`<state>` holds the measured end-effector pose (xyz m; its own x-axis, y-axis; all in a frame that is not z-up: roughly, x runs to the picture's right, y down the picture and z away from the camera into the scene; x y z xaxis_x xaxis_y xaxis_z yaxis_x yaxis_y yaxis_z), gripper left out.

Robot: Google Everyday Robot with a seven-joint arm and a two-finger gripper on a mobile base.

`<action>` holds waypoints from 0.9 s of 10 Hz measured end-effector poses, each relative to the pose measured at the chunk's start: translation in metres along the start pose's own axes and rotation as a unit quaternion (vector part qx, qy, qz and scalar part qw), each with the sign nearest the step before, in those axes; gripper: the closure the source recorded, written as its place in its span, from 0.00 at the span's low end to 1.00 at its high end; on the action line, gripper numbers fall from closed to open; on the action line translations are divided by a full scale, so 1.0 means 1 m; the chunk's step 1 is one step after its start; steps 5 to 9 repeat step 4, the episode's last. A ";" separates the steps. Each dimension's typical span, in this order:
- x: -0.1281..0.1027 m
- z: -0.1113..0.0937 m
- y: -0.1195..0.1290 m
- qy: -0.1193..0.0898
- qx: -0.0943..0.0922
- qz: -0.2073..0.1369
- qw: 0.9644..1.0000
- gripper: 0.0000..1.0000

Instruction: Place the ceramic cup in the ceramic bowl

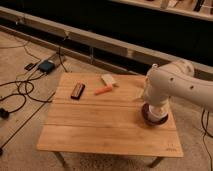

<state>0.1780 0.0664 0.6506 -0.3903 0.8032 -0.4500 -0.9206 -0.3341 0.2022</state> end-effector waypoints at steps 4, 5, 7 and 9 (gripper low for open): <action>-0.002 -0.004 0.001 0.000 0.008 -0.011 1.000 0.23; -0.002 -0.004 0.001 0.000 0.008 -0.011 1.000 0.23; -0.002 -0.004 0.001 0.000 0.008 -0.011 1.000 0.23; -0.002 -0.004 0.001 0.000 0.008 -0.011 1.000 0.23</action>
